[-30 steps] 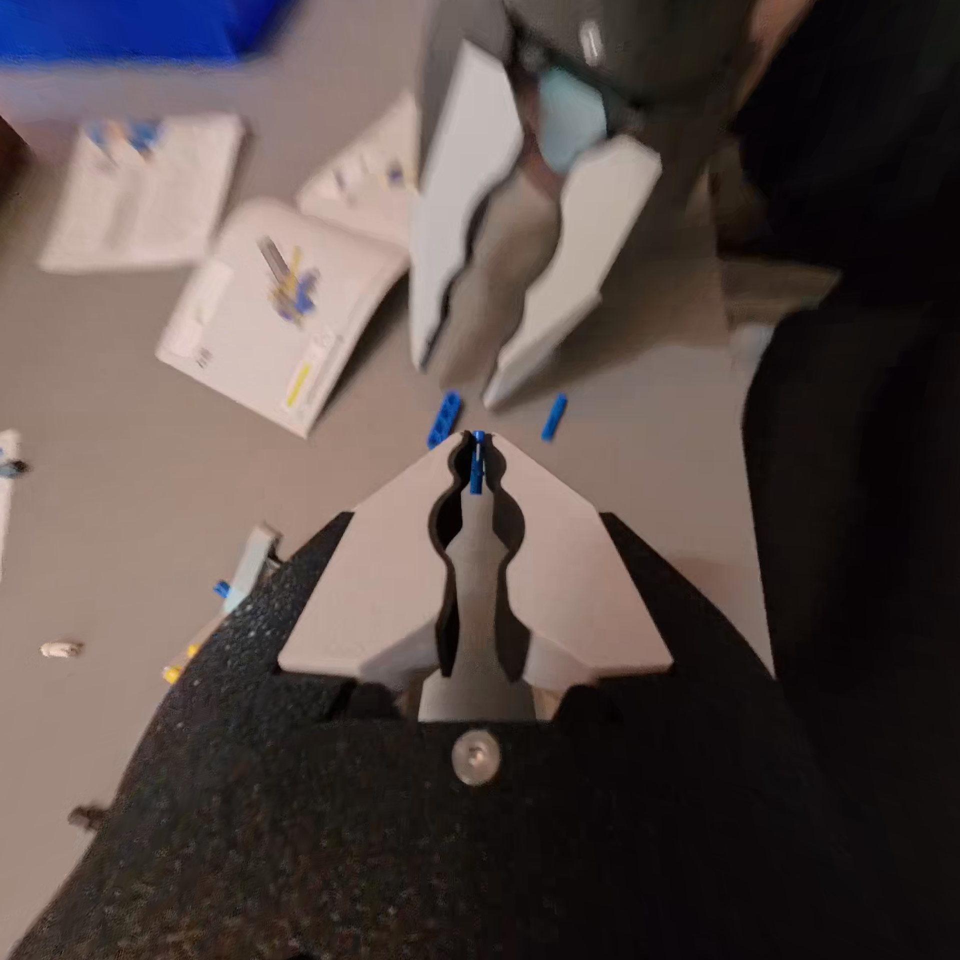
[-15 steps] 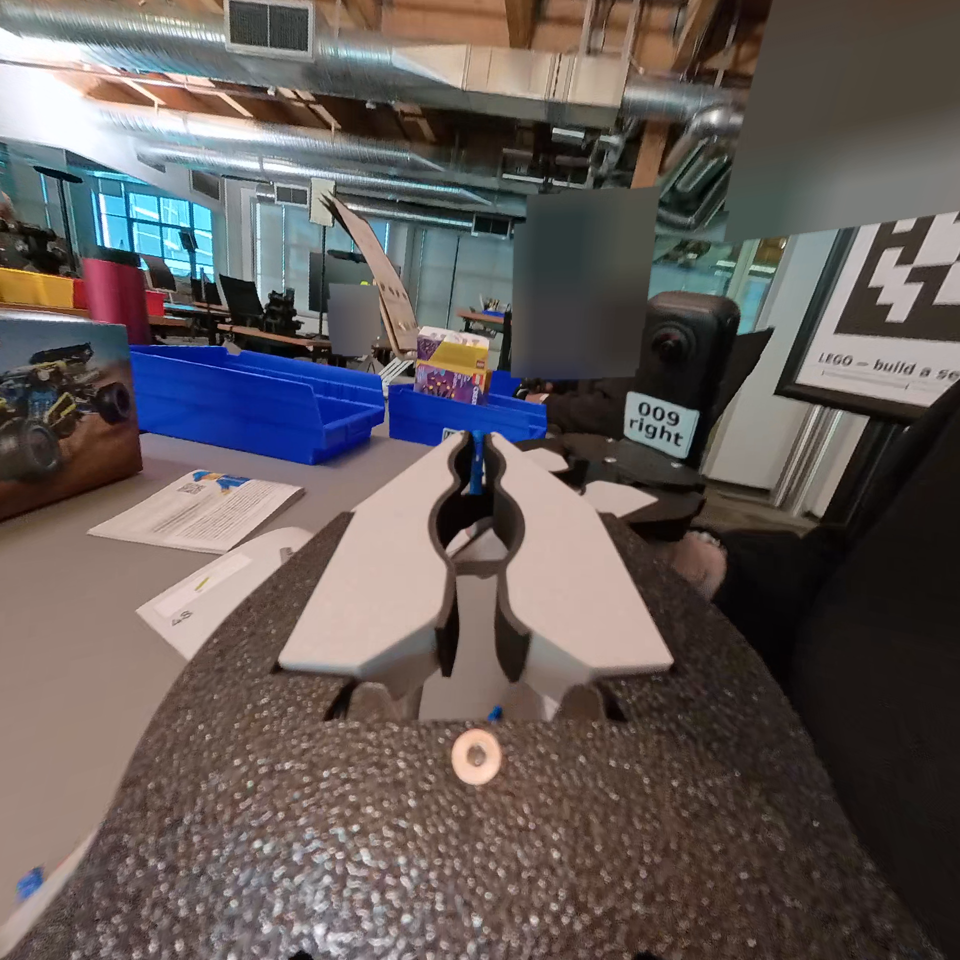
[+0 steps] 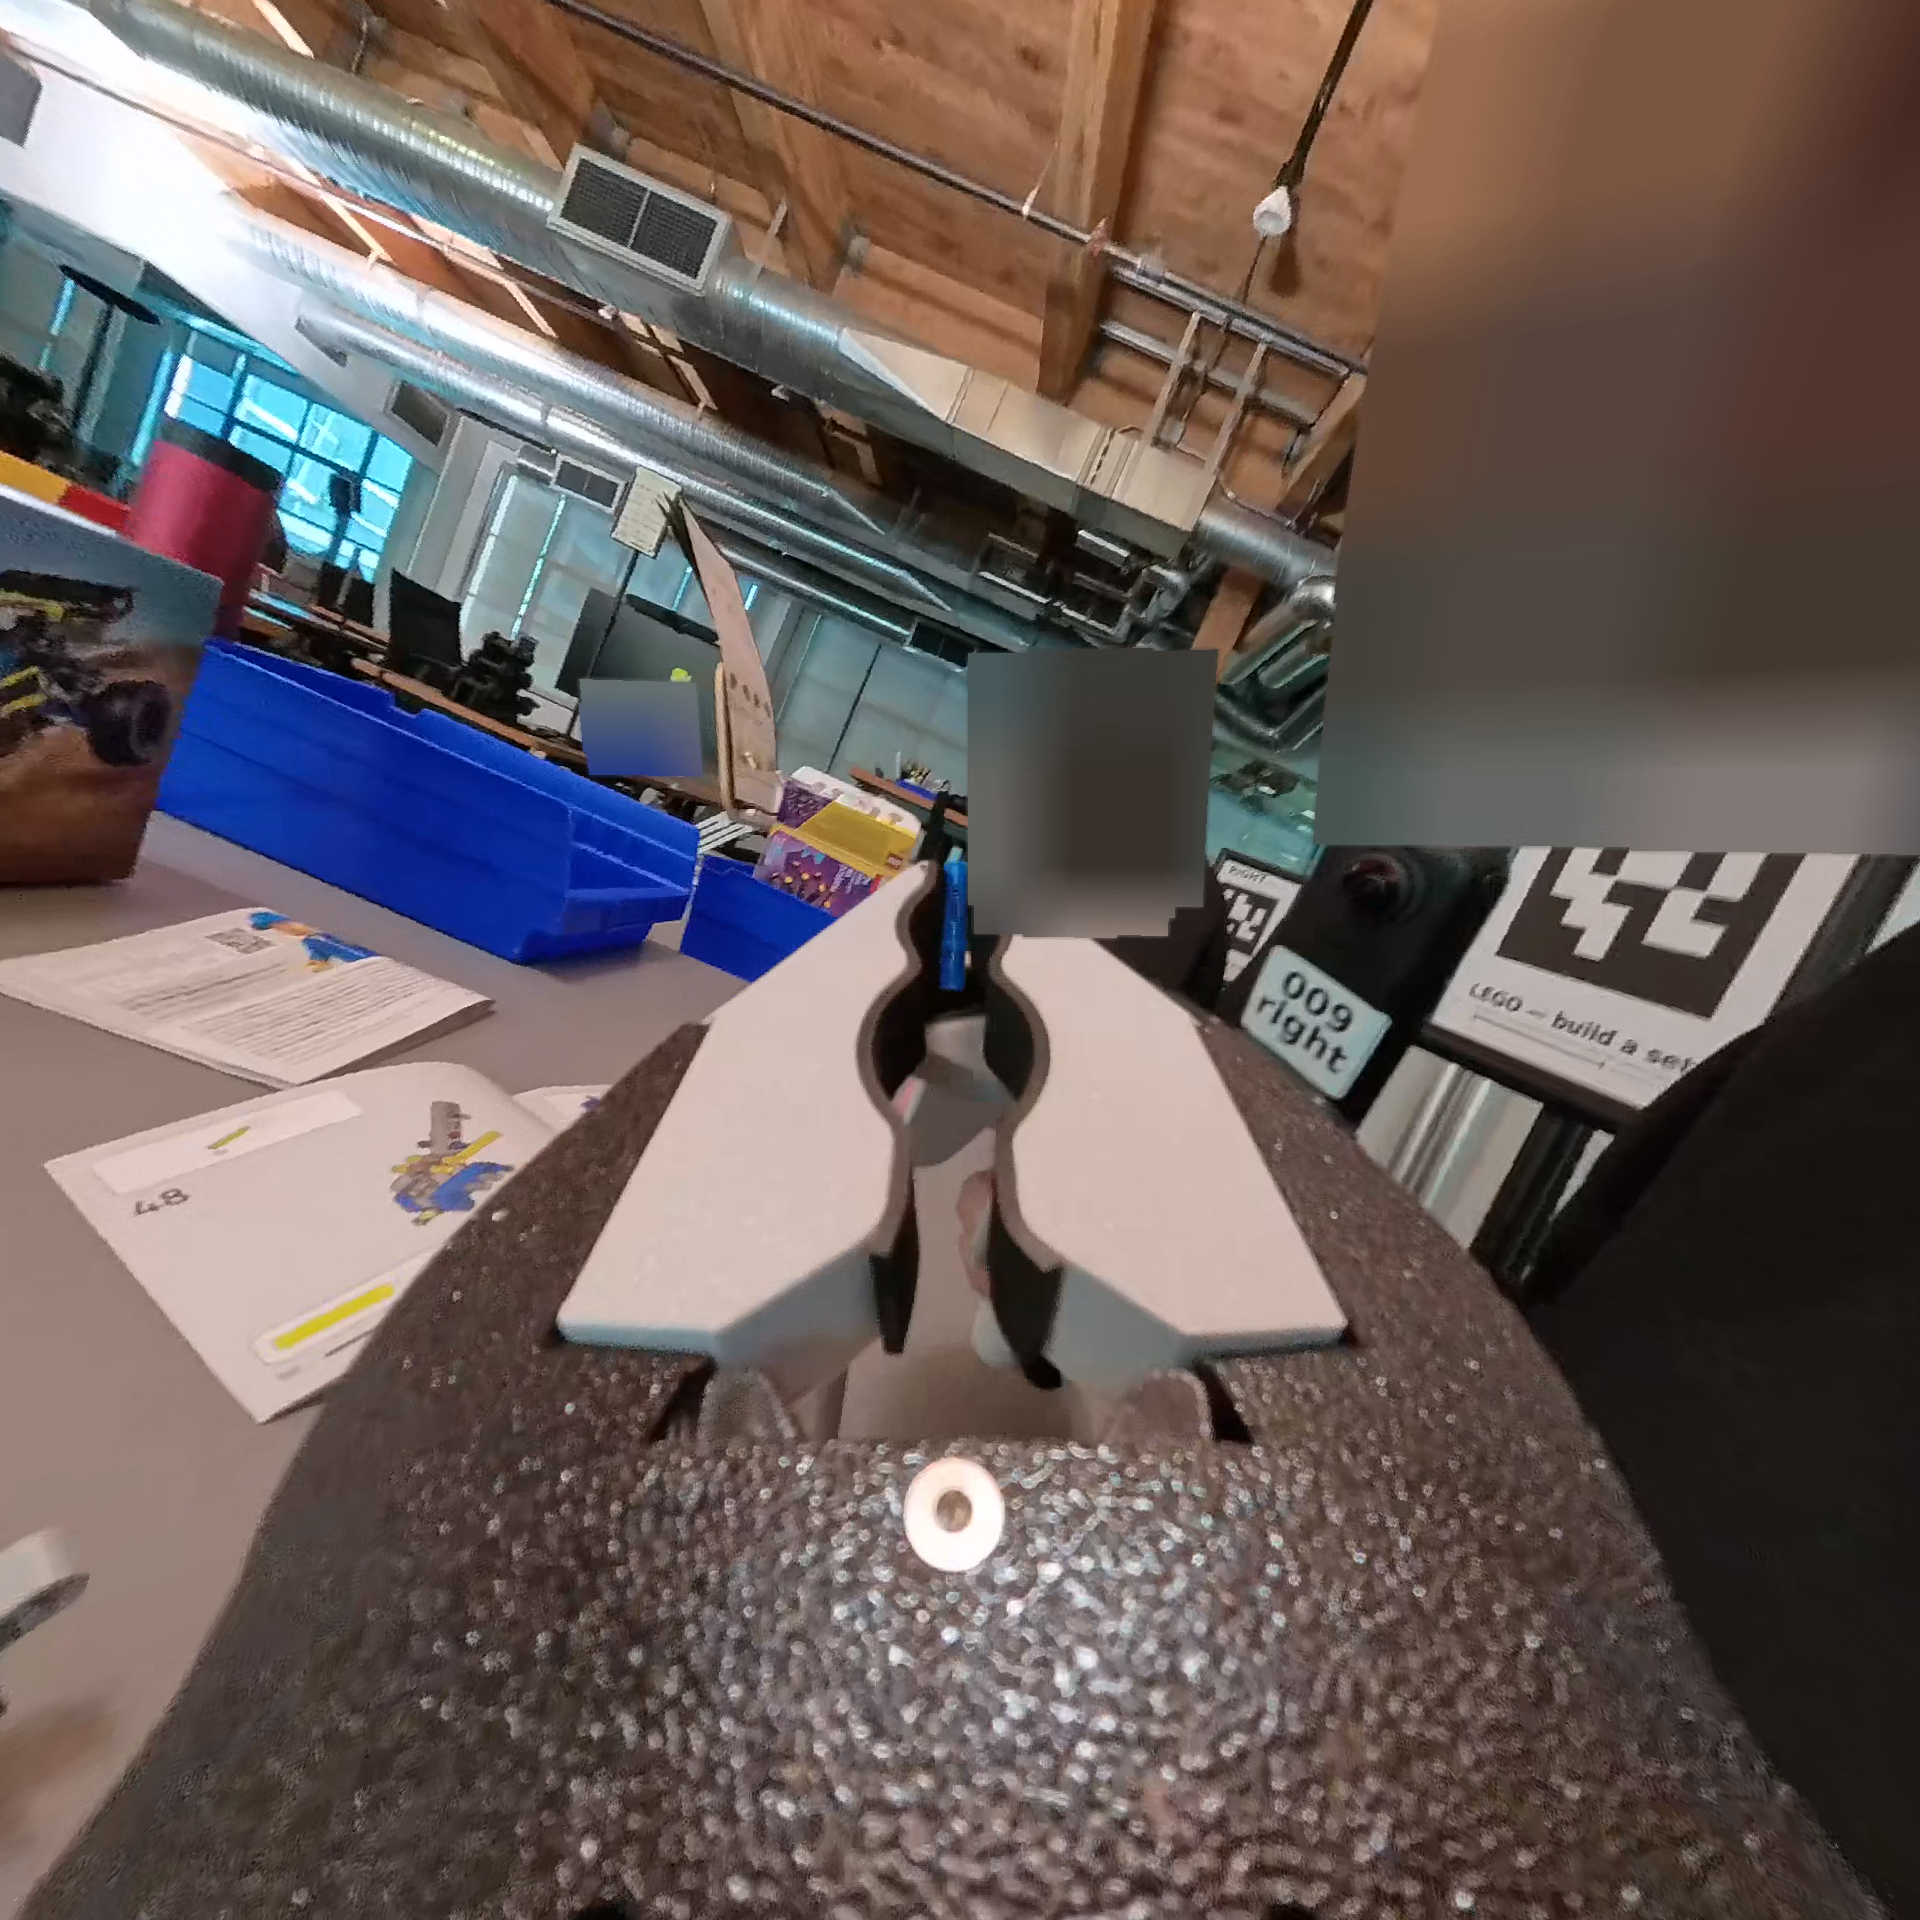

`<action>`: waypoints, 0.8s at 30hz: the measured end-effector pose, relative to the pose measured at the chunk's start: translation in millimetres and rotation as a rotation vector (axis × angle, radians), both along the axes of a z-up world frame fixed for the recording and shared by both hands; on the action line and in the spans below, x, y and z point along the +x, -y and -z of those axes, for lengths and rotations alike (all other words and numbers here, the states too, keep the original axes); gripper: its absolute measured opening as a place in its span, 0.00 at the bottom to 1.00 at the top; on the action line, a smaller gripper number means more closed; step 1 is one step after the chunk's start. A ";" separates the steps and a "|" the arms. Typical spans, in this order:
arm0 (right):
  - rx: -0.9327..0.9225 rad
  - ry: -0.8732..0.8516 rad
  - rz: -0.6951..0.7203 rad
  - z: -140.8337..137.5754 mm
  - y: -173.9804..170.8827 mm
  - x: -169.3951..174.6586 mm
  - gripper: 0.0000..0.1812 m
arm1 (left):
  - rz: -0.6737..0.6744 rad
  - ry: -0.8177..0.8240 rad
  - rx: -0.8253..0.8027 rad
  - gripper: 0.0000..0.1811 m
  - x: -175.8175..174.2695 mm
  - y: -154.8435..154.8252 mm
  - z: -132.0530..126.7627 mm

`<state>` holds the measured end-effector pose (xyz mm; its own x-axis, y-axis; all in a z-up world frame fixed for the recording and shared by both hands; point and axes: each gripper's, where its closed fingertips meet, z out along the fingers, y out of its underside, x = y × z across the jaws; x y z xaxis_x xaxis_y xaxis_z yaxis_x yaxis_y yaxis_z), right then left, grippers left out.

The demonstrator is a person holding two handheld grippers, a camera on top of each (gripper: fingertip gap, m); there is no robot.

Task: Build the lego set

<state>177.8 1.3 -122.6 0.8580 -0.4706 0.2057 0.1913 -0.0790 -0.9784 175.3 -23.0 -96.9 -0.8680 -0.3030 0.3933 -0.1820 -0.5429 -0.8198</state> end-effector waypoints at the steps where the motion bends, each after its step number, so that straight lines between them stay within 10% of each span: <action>1: 0.001 0.001 0.005 -1.6 0.9 0.1 0.04 | -0.009 0.020 0.021 0.00 -1.2 1.3 0.2; 24: -0.355 0.239 0.072 34.2 0.4 11.7 0.01 | 0.025 0.063 0.778 0.02 -0.2 -4.5 47.2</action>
